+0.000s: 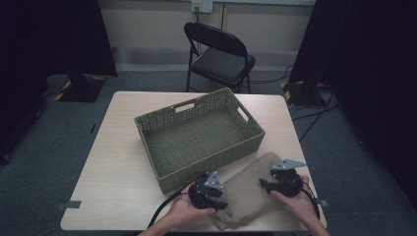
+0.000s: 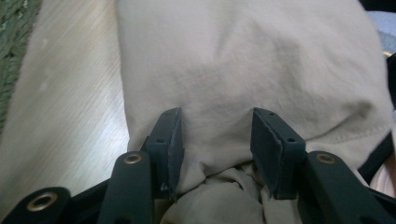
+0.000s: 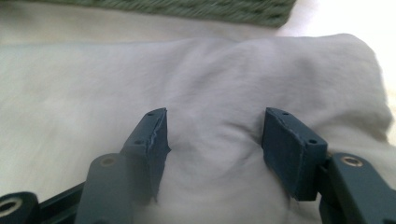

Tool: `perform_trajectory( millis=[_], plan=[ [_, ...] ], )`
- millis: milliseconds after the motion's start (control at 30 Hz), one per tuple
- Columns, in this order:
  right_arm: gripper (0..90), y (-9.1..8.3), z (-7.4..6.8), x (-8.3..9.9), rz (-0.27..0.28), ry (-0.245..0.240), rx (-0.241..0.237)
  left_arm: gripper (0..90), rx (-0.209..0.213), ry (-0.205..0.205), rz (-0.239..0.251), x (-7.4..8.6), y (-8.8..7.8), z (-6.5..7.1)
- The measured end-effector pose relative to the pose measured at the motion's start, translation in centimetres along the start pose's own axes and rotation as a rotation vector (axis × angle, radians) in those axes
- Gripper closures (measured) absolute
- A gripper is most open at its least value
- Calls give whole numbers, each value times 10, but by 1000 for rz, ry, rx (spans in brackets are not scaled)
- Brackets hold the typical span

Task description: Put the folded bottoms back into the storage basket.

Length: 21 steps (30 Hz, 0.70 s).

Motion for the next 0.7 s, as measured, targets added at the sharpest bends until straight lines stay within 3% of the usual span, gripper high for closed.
perform_trajectory(
  millis=[100,133,233,300,333,467,567,600,700],
  plan=[
    [418,-12,-1,7,-3,17,-41,544,-5,-26,19,2,-3,-2],
    [442,-16,0,7,12,24,-41,548,-2,-11,2,3,-5,-4],
    [458,-28,12,-7,117,83,-20,550,-14,-9,7,4,-5,-4],
    [496,-27,19,-13,135,90,-10,550,-12,-5,1,4,-6,-5],
    [562,-18,30,-21,138,71,34,550,-9,-3,0,4,-6,-5],
    [591,-6,42,-31,125,81,51,550,-5,-6,9,4,-6,-5],
    [623,7,51,-36,111,99,60,549,-5,-30,16,6,-7,-5],
    [633,14,52,-33,91,108,54,549,-3,-13,-4,7,-10,-7],
    [634,22,46,-18,40,55,53,550,-15,-30,19,8,-10,-7]
  ],
)
Point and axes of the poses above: each handheld gripper's, and its own axes: y roughly forward along the jaws, x roughly out of its underside, z roughly to its right, the point moved 5 cm from there along y, roughly forward along the jaws, and after that the axes turned 10 degrees about x, right-handed, at the moved point
